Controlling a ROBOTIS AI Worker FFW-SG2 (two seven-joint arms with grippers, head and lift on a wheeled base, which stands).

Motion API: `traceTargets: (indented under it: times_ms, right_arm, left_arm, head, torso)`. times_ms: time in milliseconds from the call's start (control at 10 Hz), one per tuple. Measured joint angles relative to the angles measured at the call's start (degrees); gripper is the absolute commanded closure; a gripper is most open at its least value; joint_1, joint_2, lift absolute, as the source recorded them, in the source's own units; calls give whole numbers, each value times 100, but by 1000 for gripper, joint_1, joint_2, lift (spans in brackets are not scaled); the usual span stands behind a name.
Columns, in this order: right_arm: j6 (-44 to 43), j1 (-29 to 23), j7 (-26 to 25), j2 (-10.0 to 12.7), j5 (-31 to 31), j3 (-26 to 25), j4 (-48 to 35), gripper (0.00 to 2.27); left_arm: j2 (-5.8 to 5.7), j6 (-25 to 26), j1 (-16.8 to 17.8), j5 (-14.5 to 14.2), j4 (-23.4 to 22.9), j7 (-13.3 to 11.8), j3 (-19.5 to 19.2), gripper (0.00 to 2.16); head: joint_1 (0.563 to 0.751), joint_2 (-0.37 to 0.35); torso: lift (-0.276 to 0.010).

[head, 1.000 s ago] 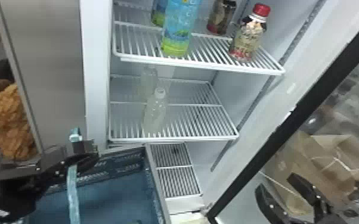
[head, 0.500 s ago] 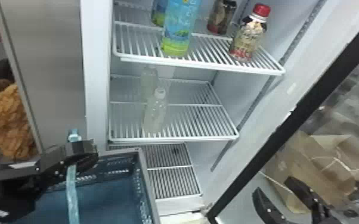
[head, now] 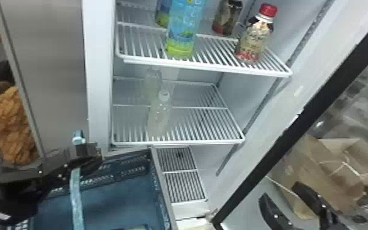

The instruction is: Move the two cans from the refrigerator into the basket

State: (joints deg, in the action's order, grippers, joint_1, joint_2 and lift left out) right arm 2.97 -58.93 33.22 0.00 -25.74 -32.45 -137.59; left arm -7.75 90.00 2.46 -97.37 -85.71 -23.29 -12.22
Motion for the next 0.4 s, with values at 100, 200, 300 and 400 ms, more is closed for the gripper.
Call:
traceTargets:
  times_ms: [100,200,300,400]
  right_arm:
    - [23,19,3,0,-5,3,21,114]
    - [36,38,3,0,-5,9,35,114]
    - [40,52,6,0,-5,11,53,114]
    - [43,57,6,0,-8,11,67,114]
  left_arm:
    - [-6,0,35,13,0,0,1,1199]
    - [-5,0,51,11,0,0,9,1199]
    - [5,0,60,5,0,0,18,1199]
    - [15,0,63,3,0,0,21,1199]
  head:
    - [695,-350]
    - [695,-350]
    - [695,-350]
    - [695,-350]
  torso:
    - [-218]
    - [-218]
    - [-218]
    - [-218]
